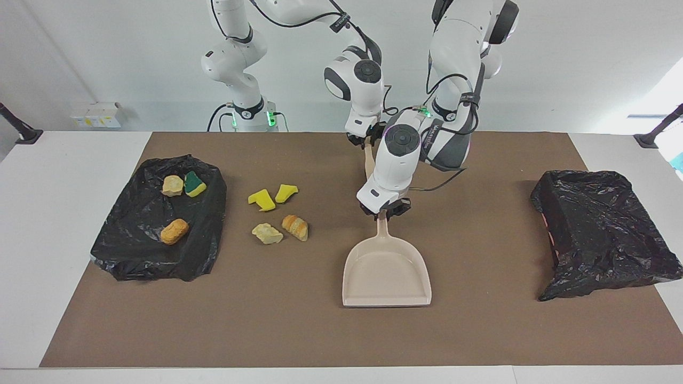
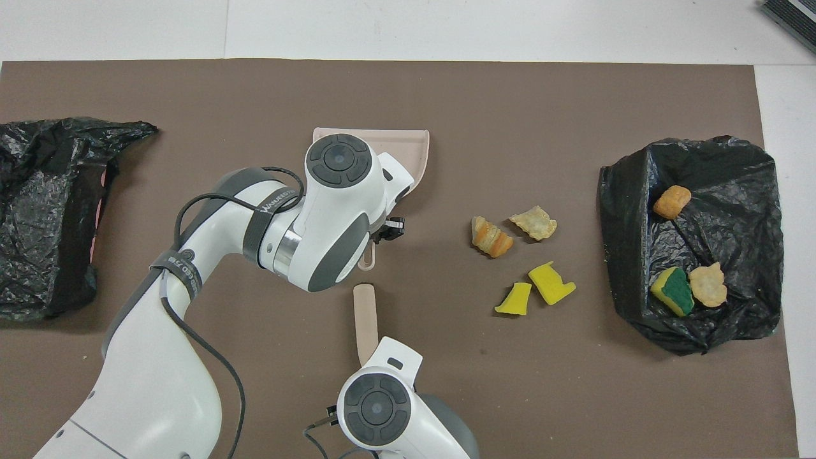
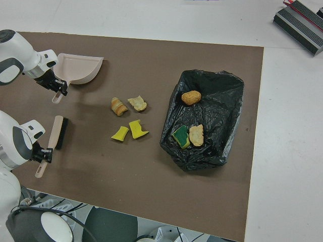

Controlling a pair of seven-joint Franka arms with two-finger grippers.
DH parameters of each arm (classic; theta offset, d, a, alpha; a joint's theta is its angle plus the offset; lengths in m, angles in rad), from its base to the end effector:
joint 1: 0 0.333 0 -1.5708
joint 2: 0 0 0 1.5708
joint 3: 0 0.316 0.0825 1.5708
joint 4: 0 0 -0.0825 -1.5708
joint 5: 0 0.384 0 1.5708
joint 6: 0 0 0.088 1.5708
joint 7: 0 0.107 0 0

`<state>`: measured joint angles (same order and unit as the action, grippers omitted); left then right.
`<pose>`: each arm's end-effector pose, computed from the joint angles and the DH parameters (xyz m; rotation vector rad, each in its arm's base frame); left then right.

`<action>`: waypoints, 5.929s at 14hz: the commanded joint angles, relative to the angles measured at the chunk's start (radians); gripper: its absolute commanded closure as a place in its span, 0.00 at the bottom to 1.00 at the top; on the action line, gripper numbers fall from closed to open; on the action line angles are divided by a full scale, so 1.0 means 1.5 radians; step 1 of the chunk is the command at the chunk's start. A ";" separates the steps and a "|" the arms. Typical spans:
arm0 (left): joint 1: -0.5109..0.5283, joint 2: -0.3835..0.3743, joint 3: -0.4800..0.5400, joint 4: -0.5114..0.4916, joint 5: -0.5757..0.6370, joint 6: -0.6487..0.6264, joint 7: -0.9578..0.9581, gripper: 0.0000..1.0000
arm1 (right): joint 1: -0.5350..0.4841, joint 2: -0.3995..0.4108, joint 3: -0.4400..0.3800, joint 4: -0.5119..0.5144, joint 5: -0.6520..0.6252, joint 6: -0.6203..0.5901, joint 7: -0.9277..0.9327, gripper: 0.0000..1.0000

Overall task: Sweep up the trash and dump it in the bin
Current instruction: 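Move the dustpan with the left gripper while the right gripper carries the brush, then sweep the remaining crusts and sponges toward the dustpan with the right gripper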

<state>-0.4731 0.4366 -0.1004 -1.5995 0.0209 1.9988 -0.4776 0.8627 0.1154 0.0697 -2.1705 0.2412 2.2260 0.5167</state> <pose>0.5699 -0.3569 0.3769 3.1344 -0.1510 -0.0662 0.3186 0.4415 0.3367 -2.9982 -0.3955 0.2638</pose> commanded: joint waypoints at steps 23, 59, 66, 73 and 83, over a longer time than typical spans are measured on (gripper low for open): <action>0.116 -0.103 -0.003 -0.134 0.112 -0.058 0.827 1.00 | -0.373 -0.142 -0.004 0.013 -0.274 -0.236 -0.086 1.00; -0.042 -0.233 -0.005 -0.347 0.134 0.042 0.842 1.00 | -0.380 -0.183 -0.004 -0.130 -0.199 -0.348 -0.087 1.00; -0.052 -0.245 -0.007 -0.366 0.134 0.046 0.813 1.00 | -0.315 -0.135 -0.003 -0.142 -0.049 -0.229 -0.065 1.00; -0.058 -0.265 -0.007 -0.410 0.134 0.087 0.812 1.00 | -0.251 -0.103 -0.003 -0.114 0.150 -0.156 -0.055 1.00; -0.050 -0.267 -0.007 -0.428 0.134 0.135 0.813 1.00 | -0.267 -0.136 -0.014 0.071 0.066 -0.418 -0.027 1.00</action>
<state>-0.5381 0.0614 -0.1197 -2.1959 0.2098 2.1576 0.7493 0.4842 -0.0625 0.0448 -2.0830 0.4200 1.6617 0.4673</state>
